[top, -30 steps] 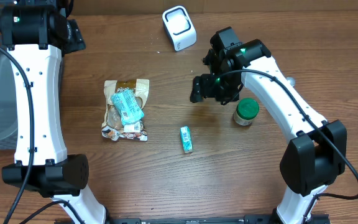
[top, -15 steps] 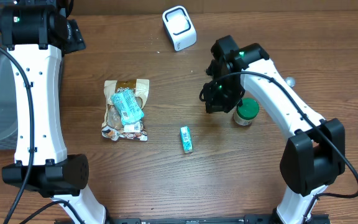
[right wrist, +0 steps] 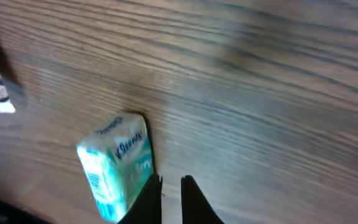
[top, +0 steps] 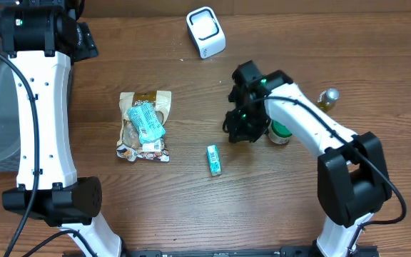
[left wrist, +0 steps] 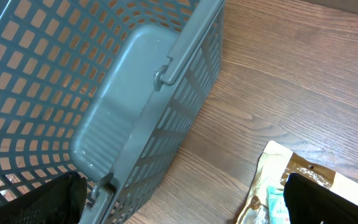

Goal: Scan the item barcode
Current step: 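Lower the right gripper onto the Kleenex pack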

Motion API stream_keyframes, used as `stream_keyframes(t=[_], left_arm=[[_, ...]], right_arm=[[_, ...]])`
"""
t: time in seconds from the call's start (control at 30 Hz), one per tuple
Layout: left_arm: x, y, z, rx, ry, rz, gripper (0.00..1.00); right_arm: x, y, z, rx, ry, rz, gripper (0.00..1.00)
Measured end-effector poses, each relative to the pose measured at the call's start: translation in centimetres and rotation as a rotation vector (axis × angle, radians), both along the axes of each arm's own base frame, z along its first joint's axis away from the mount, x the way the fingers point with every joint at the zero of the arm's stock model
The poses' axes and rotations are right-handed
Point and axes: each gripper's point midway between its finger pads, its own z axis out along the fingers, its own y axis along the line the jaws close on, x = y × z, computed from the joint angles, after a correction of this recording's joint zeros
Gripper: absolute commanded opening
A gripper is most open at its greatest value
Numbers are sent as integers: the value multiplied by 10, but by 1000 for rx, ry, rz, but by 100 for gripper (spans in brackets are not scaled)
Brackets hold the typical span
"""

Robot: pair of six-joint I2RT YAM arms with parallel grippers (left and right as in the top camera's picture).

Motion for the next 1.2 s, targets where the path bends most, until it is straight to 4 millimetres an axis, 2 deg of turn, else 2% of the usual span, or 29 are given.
stream_keyframes(t=[0.23, 0.53, 0.63, 0.7, 0.77, 0.87, 0.97, 1.2], left_arm=[[0, 0, 0, 0, 0, 0, 100], [0, 0, 0, 0, 0, 0, 99], [0, 0, 0, 0, 0, 0, 100], [0, 0, 0, 0, 0, 0, 100], [0, 0, 0, 0, 0, 0, 100], [0, 0, 0, 0, 0, 0, 99], [0, 0, 0, 0, 0, 0, 100], [0, 0, 0, 0, 0, 0, 100]], right_arm=[[-15, 18, -18, 6, -12, 62, 9], [-43, 46, -20, 5, -7, 168, 10], [-52, 55, -20, 5, -8, 203, 21], [-56, 60, -20, 6, -9, 216, 39], [-59, 64, -20, 8, -10, 224, 50], [-59, 67, -20, 16, -20, 237, 56], [-56, 69, -20, 22, -33, 236, 56], [-50, 73, -19, 38, -58, 235, 49]])
